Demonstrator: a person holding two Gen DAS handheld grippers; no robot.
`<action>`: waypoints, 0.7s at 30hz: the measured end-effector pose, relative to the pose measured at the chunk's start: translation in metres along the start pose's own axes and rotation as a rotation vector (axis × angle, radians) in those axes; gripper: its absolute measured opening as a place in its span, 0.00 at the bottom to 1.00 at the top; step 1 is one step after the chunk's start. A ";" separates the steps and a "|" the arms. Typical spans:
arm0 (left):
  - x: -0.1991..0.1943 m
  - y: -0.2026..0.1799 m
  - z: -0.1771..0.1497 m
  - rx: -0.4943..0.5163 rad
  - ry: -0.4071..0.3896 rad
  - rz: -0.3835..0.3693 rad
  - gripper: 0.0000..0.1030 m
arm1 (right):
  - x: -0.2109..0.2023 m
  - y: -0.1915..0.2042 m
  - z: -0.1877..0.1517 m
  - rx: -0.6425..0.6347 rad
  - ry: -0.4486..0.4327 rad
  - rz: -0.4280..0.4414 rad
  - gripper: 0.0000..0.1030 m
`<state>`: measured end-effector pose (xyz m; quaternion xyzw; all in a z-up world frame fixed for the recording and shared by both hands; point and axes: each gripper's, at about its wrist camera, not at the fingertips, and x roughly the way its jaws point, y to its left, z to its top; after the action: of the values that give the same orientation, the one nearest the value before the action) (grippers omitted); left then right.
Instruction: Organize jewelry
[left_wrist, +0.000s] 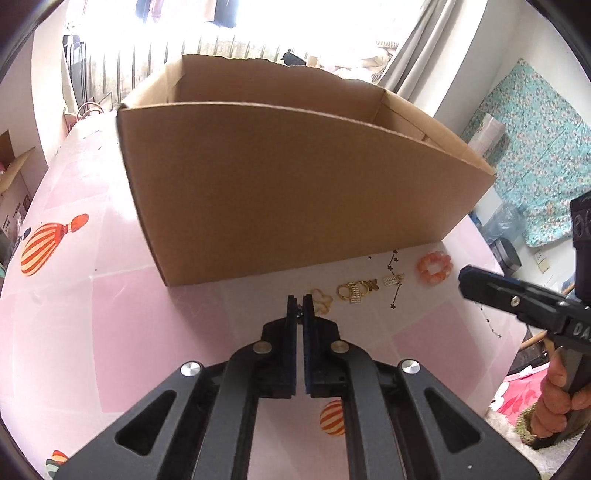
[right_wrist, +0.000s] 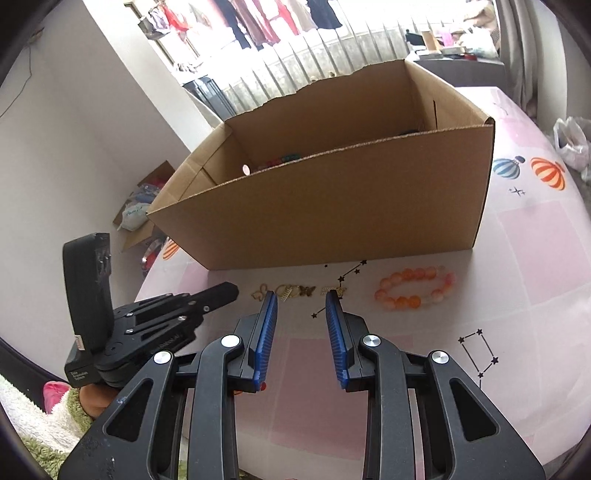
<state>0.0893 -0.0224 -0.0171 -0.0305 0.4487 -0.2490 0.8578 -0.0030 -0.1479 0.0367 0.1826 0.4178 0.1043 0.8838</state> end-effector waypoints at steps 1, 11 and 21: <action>-0.003 0.004 0.000 -0.025 -0.008 -0.018 0.02 | 0.002 0.000 0.000 -0.004 0.016 0.002 0.27; -0.027 0.024 -0.001 -0.169 -0.040 -0.108 0.02 | 0.019 0.025 0.005 -0.168 0.059 0.039 0.31; -0.047 0.031 -0.001 -0.210 -0.023 -0.021 0.02 | 0.065 0.056 0.009 -0.447 0.115 0.100 0.38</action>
<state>0.0784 0.0267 0.0094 -0.1280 0.4619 -0.2093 0.8523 0.0428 -0.0773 0.0195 -0.0036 0.4244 0.2481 0.8708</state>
